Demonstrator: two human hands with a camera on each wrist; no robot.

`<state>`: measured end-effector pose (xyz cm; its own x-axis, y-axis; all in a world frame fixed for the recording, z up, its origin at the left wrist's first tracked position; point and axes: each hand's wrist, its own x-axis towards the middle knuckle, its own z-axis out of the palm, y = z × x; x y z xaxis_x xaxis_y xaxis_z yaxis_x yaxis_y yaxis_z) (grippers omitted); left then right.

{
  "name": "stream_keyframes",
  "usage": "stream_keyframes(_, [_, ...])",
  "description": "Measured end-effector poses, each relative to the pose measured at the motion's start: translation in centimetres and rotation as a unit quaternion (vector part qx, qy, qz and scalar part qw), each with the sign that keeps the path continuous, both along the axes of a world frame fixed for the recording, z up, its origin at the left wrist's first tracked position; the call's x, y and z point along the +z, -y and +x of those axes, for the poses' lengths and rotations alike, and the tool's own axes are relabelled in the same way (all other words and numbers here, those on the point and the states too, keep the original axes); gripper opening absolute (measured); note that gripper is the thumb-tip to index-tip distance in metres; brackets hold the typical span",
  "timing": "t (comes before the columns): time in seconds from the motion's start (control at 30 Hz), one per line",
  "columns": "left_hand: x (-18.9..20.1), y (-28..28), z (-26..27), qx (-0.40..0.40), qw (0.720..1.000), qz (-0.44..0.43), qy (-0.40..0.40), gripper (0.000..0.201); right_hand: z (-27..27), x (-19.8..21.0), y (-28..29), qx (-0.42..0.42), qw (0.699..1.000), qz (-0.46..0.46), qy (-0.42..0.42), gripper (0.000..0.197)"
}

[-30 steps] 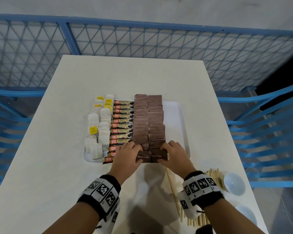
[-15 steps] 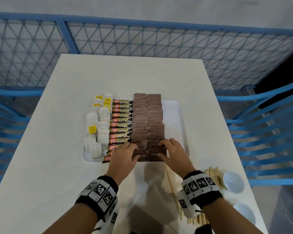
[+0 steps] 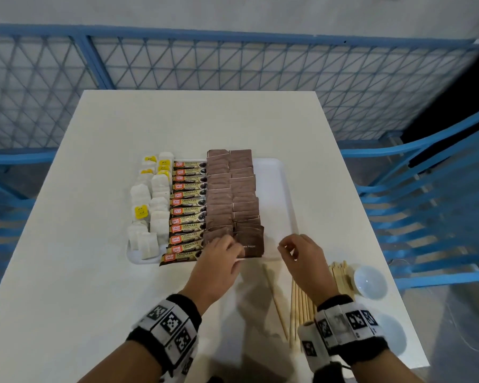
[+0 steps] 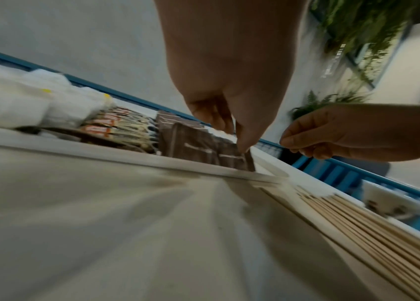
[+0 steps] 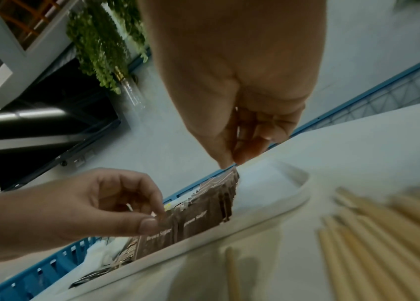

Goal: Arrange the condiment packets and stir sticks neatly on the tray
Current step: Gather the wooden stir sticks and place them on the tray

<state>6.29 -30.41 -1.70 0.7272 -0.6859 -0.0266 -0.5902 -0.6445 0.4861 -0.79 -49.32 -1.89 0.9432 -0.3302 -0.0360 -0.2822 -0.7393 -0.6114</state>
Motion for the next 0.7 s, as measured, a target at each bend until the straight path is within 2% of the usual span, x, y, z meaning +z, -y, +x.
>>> stream_keyframes(0.03, [0.0, 0.5, -0.7, -0.038, 0.999, 0.008, -0.034, 0.008, -1.1, 0.2, 0.3, -0.014, 1.000, -0.003, -0.011, 0.003])
stream_keyframes(0.13, [-0.4, 2.0, -2.3, -0.118, 0.987, 0.032, -0.101, 0.020, -4.9, 0.1, 0.7, -0.035, 0.998, -0.048, -0.034, 0.004])
stream_keyframes(0.3, [-1.5, 3.7, -3.9, -0.200, 0.971, 0.074, -0.106, 0.033, -8.7, -1.4, 0.8, -0.086, 0.984, -0.136, -0.075, 0.006])
stream_keyframes(0.47, [-2.4, 4.5, -5.2, -0.152, 0.976, 0.079, -0.137, 0.033, -9.5, -1.6, -0.1, -0.126, 0.969, -0.156, -0.145, 0.016])
stream_keyframes(0.63, [-2.2, 5.4, -5.7, -0.120, 0.974, 0.028, -0.190, 0.031, -9.1, -1.5, -1.3, -0.068, 0.981, -0.105, -0.147, 0.031])
stream_keyframes(0.7, [-2.0, 6.0, -5.7, -0.097, 0.973, 0.014, -0.211, 0.030, -9.0, -1.3, -1.4, -0.075, 0.985, -0.090, -0.125, 0.030])
